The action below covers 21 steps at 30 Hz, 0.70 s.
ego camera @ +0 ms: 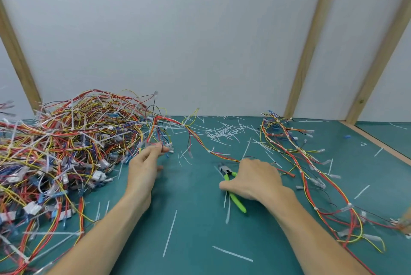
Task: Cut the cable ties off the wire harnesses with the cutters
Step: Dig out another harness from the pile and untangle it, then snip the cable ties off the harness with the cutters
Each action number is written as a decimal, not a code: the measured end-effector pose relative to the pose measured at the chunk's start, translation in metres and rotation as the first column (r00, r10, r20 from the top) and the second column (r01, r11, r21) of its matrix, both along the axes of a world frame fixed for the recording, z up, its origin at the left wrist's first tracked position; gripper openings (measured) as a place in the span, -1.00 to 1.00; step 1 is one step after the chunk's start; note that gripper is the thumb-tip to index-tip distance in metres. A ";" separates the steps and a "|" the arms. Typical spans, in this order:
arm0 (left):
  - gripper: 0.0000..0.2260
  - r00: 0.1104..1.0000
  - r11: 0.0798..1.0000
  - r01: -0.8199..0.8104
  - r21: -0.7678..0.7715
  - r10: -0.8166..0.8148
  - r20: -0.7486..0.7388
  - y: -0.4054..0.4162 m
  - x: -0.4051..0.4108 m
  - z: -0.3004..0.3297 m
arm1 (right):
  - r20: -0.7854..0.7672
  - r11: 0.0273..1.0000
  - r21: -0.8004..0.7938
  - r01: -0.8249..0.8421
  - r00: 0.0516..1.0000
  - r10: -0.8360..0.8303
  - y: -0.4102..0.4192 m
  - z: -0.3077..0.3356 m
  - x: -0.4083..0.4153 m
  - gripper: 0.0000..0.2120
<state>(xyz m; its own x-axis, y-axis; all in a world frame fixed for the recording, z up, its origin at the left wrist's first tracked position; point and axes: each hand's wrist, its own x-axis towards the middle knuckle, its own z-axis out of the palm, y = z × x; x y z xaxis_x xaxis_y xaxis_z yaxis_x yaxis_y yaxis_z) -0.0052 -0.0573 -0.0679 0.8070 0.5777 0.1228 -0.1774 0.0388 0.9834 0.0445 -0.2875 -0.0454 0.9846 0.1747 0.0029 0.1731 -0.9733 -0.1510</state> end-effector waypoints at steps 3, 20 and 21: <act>-0.71 0.996 0.993 -0.029 0.119 0.019 0.082 0.001 -0.001 0.002 | 0.016 0.988 0.113 -0.102 0.995 0.101 0.005 0.003 -0.002 -0.51; -0.78 0.977 0.866 0.026 0.499 -0.127 0.170 -0.011 -0.009 0.004 | 0.091 -0.268 0.962 0.046 0.874 0.477 0.012 0.038 -0.012 -0.74; -0.78 0.971 0.811 0.026 0.584 -0.160 0.178 -0.016 -0.011 0.003 | 0.125 -0.143 0.987 -0.078 0.927 0.353 0.014 0.036 -0.011 -0.78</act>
<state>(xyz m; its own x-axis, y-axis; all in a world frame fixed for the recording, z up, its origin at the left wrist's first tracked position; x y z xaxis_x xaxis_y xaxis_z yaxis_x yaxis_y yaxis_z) -0.0157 -0.0733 -0.0653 0.7694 0.2701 0.5788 -0.4056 -0.4934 0.7694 0.0331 -0.2731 -0.0092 0.9004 0.3199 0.2948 0.1813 0.3401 -0.9227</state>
